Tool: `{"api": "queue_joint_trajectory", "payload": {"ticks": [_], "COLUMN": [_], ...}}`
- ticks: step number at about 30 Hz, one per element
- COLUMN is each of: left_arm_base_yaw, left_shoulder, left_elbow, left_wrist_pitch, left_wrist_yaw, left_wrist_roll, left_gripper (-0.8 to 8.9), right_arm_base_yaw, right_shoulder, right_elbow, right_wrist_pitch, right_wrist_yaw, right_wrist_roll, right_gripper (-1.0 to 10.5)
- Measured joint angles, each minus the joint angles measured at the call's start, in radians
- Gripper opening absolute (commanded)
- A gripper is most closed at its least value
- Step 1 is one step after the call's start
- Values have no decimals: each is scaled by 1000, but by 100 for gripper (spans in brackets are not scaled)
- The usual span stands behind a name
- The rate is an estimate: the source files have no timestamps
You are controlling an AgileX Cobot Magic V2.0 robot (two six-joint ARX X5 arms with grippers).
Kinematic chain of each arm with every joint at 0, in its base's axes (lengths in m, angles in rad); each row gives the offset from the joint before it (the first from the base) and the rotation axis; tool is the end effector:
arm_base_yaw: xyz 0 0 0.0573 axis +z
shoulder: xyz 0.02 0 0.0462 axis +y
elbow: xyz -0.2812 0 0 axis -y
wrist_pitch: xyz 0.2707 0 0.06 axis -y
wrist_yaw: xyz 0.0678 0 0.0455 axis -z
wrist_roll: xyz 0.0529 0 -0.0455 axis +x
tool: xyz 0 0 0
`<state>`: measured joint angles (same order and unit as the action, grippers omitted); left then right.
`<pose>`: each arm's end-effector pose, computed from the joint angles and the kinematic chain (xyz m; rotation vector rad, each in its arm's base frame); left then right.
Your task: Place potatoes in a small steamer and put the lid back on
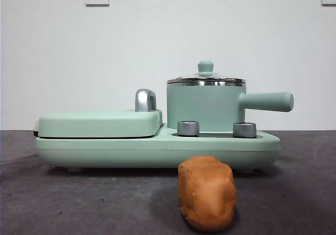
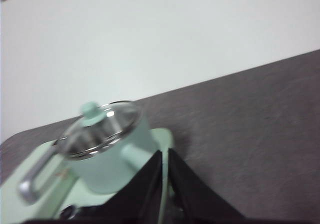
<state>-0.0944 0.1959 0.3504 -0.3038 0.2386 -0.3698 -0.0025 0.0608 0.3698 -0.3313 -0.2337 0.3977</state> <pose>0.1186 -0.0238 0.2414 -0.3765 0.2094 -0.3010 0.0982 0.0120 0.2574 0.3985 0.0679 0.2237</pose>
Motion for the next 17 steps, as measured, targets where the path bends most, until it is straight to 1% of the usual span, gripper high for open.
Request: {"api": "queue_joint_trajectory", "payload": {"ticks": [5,9,14,17], "left_arm_base_yaw": [-15,-25,-29,-29], "left_shoulder": [140,251,369,421], "left_elbow": [174,313,440,486], "left_wrist_pitch": [-89,-166,-210,-211], "left_wrist_yaw": [101,177,328,413], "left_wrist_roll": [39,76,100,106], "left_gripper": [7,7,7,7], "right_arm_base_yaw": [0,0,0,0], "right_shoulder": [103,198,324,389], "right_elbow": [174,296,436,512], "right_wrist_pitch": [-154,-263,-377,-459], "right_wrist_yaw": [-111,-198,-313,-341], "right_wrist_roll": [0,-27,-114,-183], "right_gripper": [17,17,17,17]}}
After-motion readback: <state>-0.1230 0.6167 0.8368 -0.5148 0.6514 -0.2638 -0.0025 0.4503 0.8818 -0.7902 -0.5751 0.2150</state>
